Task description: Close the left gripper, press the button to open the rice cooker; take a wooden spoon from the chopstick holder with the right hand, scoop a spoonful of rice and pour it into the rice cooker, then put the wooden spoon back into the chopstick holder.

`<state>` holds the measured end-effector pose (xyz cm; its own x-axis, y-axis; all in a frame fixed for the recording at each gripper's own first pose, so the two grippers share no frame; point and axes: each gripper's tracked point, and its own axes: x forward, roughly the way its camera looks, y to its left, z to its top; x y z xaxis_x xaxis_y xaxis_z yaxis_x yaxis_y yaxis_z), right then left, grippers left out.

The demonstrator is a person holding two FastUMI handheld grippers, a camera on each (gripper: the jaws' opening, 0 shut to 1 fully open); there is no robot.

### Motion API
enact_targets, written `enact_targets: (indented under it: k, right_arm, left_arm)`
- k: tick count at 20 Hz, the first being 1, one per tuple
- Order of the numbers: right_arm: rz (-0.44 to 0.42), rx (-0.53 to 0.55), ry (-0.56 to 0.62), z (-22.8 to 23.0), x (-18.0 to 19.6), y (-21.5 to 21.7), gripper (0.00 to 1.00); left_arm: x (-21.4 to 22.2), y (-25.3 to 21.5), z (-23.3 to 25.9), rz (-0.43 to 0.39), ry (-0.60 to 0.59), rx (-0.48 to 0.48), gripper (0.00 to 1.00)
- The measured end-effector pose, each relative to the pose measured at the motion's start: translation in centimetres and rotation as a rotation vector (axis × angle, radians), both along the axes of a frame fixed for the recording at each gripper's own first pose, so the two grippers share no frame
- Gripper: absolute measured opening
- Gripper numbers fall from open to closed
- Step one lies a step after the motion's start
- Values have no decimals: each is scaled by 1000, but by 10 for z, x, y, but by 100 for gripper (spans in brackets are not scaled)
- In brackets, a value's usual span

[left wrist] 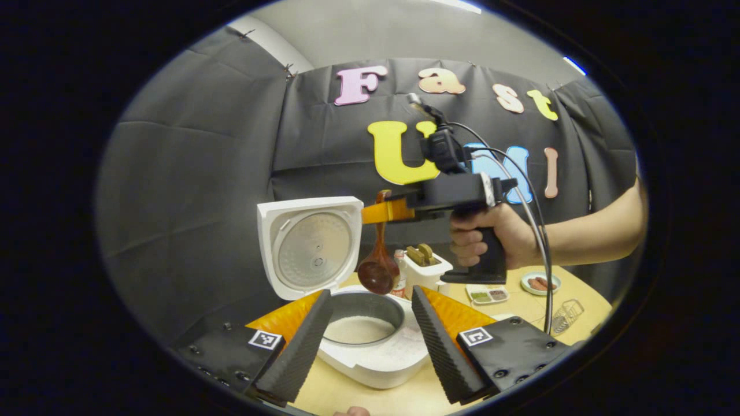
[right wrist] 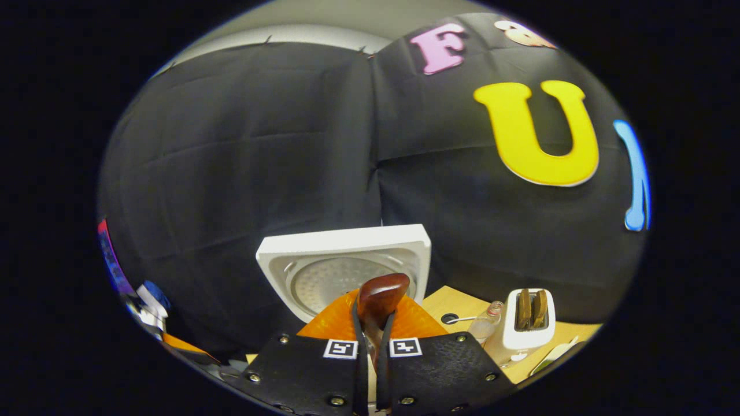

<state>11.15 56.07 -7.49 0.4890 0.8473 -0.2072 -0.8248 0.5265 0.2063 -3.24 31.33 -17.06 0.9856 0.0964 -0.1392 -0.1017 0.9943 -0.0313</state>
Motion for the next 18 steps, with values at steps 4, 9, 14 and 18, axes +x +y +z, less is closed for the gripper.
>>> enact_targets:
  k: [4, 9, 14, 18]
  right_arm:
    - [-116, 165, 183, 20, 25, -60, 6]
    - [-247, 289, 292, 24, 43, -141, 6]
    - [-363, 318, 304, 19, 33, -236, 6]
    - [-458, 327, 336, 6, 21, -309, 6]
  left_arm:
    - [11, -27, 8, -64, -15, -5, 95]
    - [27, -68, 13, -154, -10, 20, 96]
    - [43, -107, 18, -200, -11, 23, 96]
    - [50, -137, 24, -220, -5, 22, 96]
